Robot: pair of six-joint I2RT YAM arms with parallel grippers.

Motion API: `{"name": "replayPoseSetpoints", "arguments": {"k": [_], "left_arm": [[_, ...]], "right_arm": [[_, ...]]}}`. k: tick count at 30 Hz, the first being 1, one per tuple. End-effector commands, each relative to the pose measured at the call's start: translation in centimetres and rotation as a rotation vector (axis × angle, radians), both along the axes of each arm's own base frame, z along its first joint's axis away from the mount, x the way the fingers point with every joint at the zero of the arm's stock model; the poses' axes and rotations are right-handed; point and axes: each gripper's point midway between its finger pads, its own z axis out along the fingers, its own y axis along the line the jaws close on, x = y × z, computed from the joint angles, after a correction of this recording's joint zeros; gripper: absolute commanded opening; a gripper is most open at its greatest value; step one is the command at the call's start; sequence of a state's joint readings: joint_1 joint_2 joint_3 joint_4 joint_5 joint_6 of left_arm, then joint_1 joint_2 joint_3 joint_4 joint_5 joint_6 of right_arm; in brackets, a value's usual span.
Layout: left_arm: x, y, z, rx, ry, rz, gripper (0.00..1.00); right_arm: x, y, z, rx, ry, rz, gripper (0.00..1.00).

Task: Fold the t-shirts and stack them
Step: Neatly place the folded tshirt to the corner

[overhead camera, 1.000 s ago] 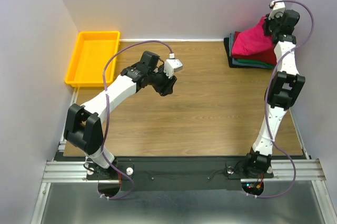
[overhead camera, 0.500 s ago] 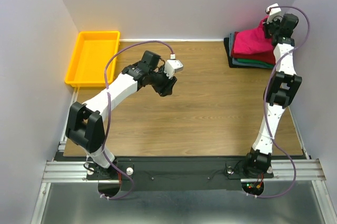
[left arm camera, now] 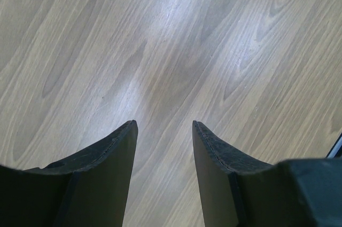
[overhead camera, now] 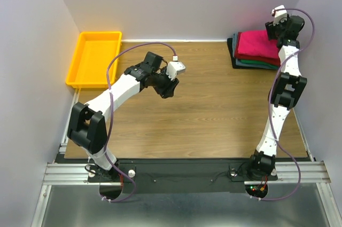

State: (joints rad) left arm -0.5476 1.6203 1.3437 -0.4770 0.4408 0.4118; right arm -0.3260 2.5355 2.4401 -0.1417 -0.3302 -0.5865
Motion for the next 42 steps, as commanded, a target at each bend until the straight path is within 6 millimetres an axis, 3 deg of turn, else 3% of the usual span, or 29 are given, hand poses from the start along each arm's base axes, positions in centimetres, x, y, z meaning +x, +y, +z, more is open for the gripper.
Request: {"name": "replayPoseSetpoints", "arguments": {"k": [1, 3, 4, 6, 8, 10, 11, 12, 13, 14, 15, 16, 17, 19, 21, 24, 26, 27, 29, 30, 31, 32, 33, 34, 35, 38, 39, 40, 42], "left_arm": [[1.0, -0.1, 2.6, -0.036, -0.070, 0.001, 0.57], [1.1, 0.1, 2.8, -0.047, -0.070, 0.017, 0.57], [1.2, 0.2, 2.9, -0.056, -0.068, 0.019, 0.57], [1.3, 0.5, 3.0, -0.072, -0.064, 0.034, 0.57], [1.4, 0.6, 3.3, -0.093, -0.061, 0.045, 0.57], [1.5, 0.9, 3.6, -0.111, -0.062, 0.049, 0.57], [1.5, 0.9, 3.6, -0.121, -0.062, 0.056, 0.57], [1.5, 0.9, 4.1, -0.132, -0.069, 0.062, 0.57], [1.6, 0.8, 4.5, -0.147, -0.073, 0.063, 0.57], [1.6, 0.7, 5.0, -0.159, -0.080, 0.060, 0.58], [1.7, 0.7, 5.5, -0.170, -0.090, 0.066, 0.58], [1.9, 0.9, 6.0, -0.179, -0.102, 0.079, 0.60], [2.3, 0.8, 6.8, -0.203, -0.114, 0.097, 0.61], [2.6, 0.9, 7.9, -0.232, -0.125, 0.113, 0.64], [3.0, 1.1, 9.1, -0.263, -0.127, 0.131, 0.94], [3.9, 1.6, 10.6, -0.290, -0.129, 0.166, 0.96], [4.6, 2.1, 11.5, -0.299, -0.136, 0.195, 0.98], [5.1, 2.6, 11.3, -0.297, -0.127, 0.216, 0.98], [5.8, 3.5, 11.5, -0.280, -0.122, 0.265, 0.98], [6.4, 4.4, 10.7, -0.261, -0.107, 0.303, 0.98], [6.6, 5.0, 10.1, -0.240, -0.094, 0.329, 0.99], [6.4, 5.6, 9.3, -0.215, -0.067, 0.344, 0.98], [6.1, 6.2, 8.4, -0.197, -0.049, 0.357, 0.98], [5.8, 6.6, 7.8, -0.182, -0.041, 0.365, 0.98], [5.1, 7.4, 5.7, -0.139, -0.022, 0.378, 0.98], [3.7, 8.8, 4.2, -0.092, -0.042, 0.393, 0.98], [2.5, 9.5, 2.2, -0.056, -0.010, 0.395, 0.98], [1.9, 9.9, 2.1, -0.046, -0.021, 0.402, 0.98], [0.4, 10.5, 0.5, -0.024, -0.004, 0.397, 0.98]], "right_arm": [[0.1, -2.4, 8.0, -0.070, -0.213, -0.107, 0.72], [-0.3, -2.7, 9.2, -0.051, -0.241, -0.139, 0.74], [-0.7, -2.7, 11.1, -0.045, -0.279, -0.150, 0.76], [-1.0, -2.5, 11.5, 0.006, -0.286, -0.164, 0.76], [-2.0, -1.7, 14.1, 0.048, -0.322, -0.146, 0.77], [-2.6, -1.0, 14.4, 0.091, -0.318, -0.135, 0.78], [-3.4, -0.5, 16.1, 0.141, -0.342, -0.136, 0.79], [-3.8, -0.2, 16.6, 0.170, -0.345, -0.136, 0.81], [-4.1, 0.1, 15.6, 0.207, -0.319, -0.137, 0.87], [-5.4, 1.4, 17.9, 0.260, -0.343, -0.102, 0.91], [-6.0, 2.2, 18.3, 0.284, -0.337, -0.073, 0.94], [-6.6, 3.2, 16.9, 0.320, -0.291, -0.044, 1.00], [-8.3, 5.3, 19.4, 0.363, -0.303, 0.032, 1.00], [-10.0, 7.3, 19.5, 0.431, -0.265, 0.087, 1.00], [-12.1, 9.9, 17.9, 0.519, -0.130, 0.129, 1.00], [-13.9, 12.8, 16.0, 0.561, 0.030, 0.160, 1.00], [-16.4, 14.6, 13.3, 0.615, 0.177, 0.154, 1.00], [-17.7, 16.1, 10.1, 0.667, 0.281, 0.166, 1.00], [-20.8, 17.8, 8.8, 0.700, 0.353, 0.181, 1.00], [-22.2, 18.8, 7.5, 0.712, 0.392, 0.187, 1.00], [-24.0, 19.7, 4.4, 0.734, 0.474, 0.180, 1.00], [-25.2, 20.4, 3.1, 0.730, 0.509, 0.185, 1.00], [-26.8, 21.5, 4.0, 0.693, 0.493, 0.211, 1.00], [-27.9, 22.2, 3.3, 0.686, 0.512, 0.219, 1.00], [-30.1, 23.3, 1.9, 0.666, 0.546, 0.237, 1.00], [-33.0, 24.4, -0.1, 0.640, 0.594, 0.241, 1.00], [-34.5, 24.8, -2.1, 0.620, 0.638, 0.247, 1.00], [-35.5, 24.7, -1.7, 0.593, 0.614, 0.239, 1.00], [-37.2, 24.7, -3.3, 0.565, 0.640, 0.230, 1.00]]}}
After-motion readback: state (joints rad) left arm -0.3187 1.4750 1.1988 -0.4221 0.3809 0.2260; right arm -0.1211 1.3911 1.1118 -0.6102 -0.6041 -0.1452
